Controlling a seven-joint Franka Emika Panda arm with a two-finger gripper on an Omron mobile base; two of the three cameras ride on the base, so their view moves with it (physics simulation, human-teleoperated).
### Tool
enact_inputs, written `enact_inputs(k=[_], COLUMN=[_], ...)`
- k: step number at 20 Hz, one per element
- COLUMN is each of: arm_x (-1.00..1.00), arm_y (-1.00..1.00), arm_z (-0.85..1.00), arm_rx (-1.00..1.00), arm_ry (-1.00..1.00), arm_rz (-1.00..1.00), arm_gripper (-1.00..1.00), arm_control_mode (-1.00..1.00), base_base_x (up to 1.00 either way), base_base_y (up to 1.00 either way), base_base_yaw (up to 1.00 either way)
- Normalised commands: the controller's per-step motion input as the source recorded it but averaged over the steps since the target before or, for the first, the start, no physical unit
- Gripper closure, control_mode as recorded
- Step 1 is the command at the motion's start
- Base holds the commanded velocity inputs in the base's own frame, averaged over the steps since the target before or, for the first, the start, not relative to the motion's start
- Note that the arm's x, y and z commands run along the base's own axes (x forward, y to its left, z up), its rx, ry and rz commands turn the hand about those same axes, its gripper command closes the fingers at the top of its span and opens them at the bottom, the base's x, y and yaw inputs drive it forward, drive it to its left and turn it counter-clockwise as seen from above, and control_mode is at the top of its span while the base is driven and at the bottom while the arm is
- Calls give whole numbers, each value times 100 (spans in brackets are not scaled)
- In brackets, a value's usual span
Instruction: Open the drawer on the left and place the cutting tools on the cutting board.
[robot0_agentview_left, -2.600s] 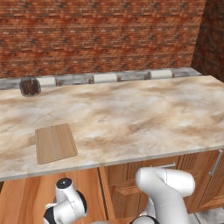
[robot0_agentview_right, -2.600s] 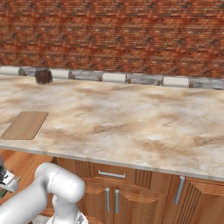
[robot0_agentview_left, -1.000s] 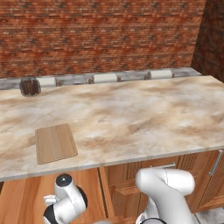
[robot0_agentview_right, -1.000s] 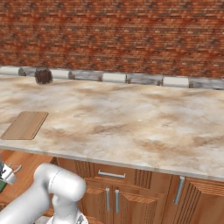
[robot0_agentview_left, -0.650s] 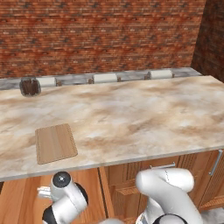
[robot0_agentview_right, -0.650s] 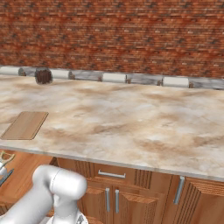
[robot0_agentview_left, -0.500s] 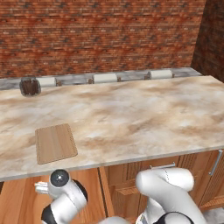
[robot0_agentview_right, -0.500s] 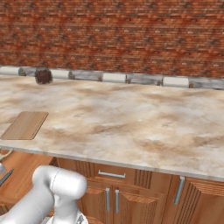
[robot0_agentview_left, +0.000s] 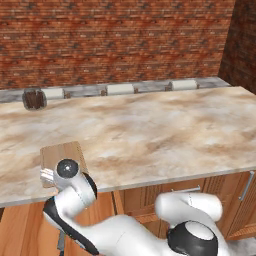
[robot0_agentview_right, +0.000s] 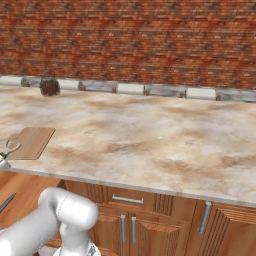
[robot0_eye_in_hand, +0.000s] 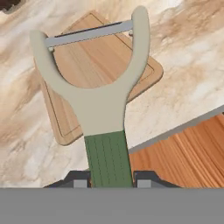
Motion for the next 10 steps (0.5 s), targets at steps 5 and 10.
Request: enact_inputs(k=[5, 10], arm_x=[100, 98], arm_y=[-2, 0], arm_z=[42, 0], arm_rx=[3, 0], arm_ry=[24, 32], arm_rz=[0, 3], arm_gripper=[100, 100], arm_control_mode=[-100, -100], base_base_x=[0, 0], base_base_y=[0, 0], base_base_yaw=[0, 0])
